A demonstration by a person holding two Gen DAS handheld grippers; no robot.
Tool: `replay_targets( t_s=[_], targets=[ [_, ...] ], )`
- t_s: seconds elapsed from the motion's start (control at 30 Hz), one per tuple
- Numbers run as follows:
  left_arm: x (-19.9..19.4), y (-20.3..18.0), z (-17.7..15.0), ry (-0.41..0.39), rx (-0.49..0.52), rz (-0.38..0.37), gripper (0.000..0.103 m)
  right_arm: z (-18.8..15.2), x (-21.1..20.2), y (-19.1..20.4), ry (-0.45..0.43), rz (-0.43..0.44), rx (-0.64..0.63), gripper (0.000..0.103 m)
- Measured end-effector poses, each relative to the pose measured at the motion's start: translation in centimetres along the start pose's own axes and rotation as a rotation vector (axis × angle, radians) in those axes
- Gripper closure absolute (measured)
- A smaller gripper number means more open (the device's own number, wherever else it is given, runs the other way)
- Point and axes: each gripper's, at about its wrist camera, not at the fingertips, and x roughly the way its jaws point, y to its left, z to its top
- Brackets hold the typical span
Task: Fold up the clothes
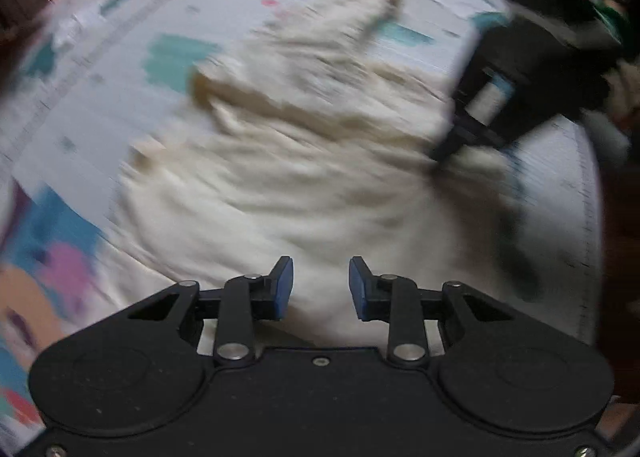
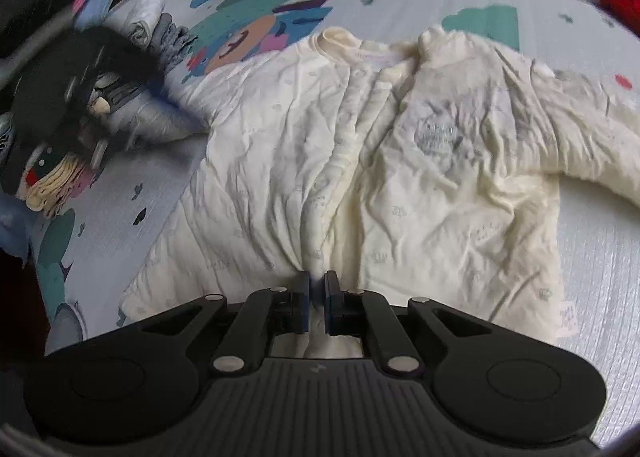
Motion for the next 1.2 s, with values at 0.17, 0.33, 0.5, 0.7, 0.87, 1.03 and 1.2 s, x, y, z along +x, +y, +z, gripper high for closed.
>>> replay_targets(
  t_s=[0.17,0.33,0.5,0.7,0.87,1.03,1.2],
  targets=[
    [1.9,-2.4,-2.3,0.029,-0.013,-0.044,0.074,0.4,0.0,-0.6,-0.002,-0.008,0.046,0.094],
    [2.2,-2.8,-2.4,0.076,0.032,-0.015,0.074,-0.2,0.5,-0.3,0.022,-0.030,0.021,0.094],
    [-0.9,1.4,0.7,-0.067,-0.064,0.095,0.074,-0.1,0.1,-0.1,0.022,-0.009,0.023,0.088],
    [1.0,8.4,4.5,-0.133,-0.262,0.273,0.074,-0.6,0.3,1.0,0.032,-0.037,-0.038,0.085],
    [4.3,10.6,6.5,-0.086,-0.250,0.390,0.074,-0.6,0.1,0.7,0.015,-0.028,-0.019,0.085],
    [4.7,13.9,6.9,-0.098,-0.373,0.392,0.103,-0.2,-0.9,0.4,-0.053,-0.018,-0.012,0.092],
    [3.3,15.5,6.5,-0.153,-0.443,0.287,0.103,0.2,-0.8,0.3,-0.054,-0.018,-0.009,0.090]
  ],
)
